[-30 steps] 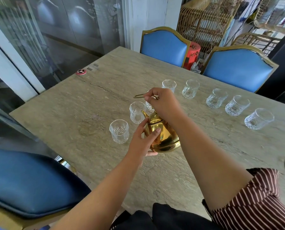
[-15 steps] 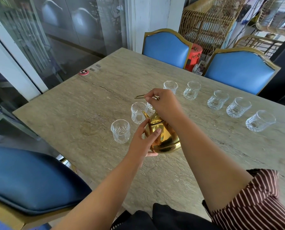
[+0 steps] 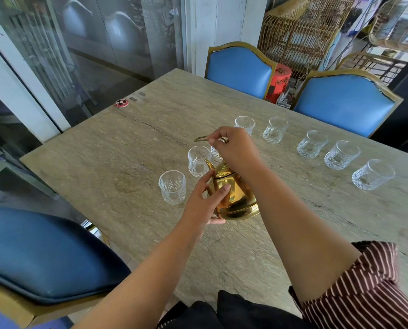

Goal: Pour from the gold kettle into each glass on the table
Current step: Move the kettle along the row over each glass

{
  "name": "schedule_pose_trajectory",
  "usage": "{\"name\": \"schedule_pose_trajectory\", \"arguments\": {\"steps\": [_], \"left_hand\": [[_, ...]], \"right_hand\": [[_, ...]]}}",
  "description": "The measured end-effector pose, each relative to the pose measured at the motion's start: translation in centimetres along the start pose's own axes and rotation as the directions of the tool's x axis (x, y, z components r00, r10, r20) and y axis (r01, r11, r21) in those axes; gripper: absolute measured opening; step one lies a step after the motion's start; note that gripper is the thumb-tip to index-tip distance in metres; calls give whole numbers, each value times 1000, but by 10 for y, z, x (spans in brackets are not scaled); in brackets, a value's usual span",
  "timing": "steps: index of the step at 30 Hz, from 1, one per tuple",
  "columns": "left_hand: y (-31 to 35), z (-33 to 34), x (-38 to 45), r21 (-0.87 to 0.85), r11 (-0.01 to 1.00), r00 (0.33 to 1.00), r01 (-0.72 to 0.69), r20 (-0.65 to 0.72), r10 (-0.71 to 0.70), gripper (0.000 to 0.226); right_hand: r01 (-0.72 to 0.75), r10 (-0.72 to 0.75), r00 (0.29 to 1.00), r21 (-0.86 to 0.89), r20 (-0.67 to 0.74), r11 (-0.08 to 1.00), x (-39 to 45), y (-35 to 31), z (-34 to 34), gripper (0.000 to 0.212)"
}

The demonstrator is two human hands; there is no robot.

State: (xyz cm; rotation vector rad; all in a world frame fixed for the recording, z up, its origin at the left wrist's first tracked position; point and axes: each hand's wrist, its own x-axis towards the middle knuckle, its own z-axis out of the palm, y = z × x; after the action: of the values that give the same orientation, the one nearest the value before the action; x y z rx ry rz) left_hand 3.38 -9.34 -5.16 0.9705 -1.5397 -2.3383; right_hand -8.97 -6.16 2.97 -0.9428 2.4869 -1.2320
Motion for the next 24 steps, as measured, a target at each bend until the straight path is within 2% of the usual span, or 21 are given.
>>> {"name": "schedule_pose_trajectory", "arguments": {"steps": [17, 24], "left_hand": [[2, -1, 2, -24, 1000, 1000, 8, 0, -8, 58], [1, -4, 1, 13, 1000, 1000, 4, 1, -4, 56]], "right_hand": [[17, -16, 1000, -40, 6, 999, 2, -6, -3, 15], [1, -1, 1000, 7, -17, 1000, 0, -2, 0, 14]]}}
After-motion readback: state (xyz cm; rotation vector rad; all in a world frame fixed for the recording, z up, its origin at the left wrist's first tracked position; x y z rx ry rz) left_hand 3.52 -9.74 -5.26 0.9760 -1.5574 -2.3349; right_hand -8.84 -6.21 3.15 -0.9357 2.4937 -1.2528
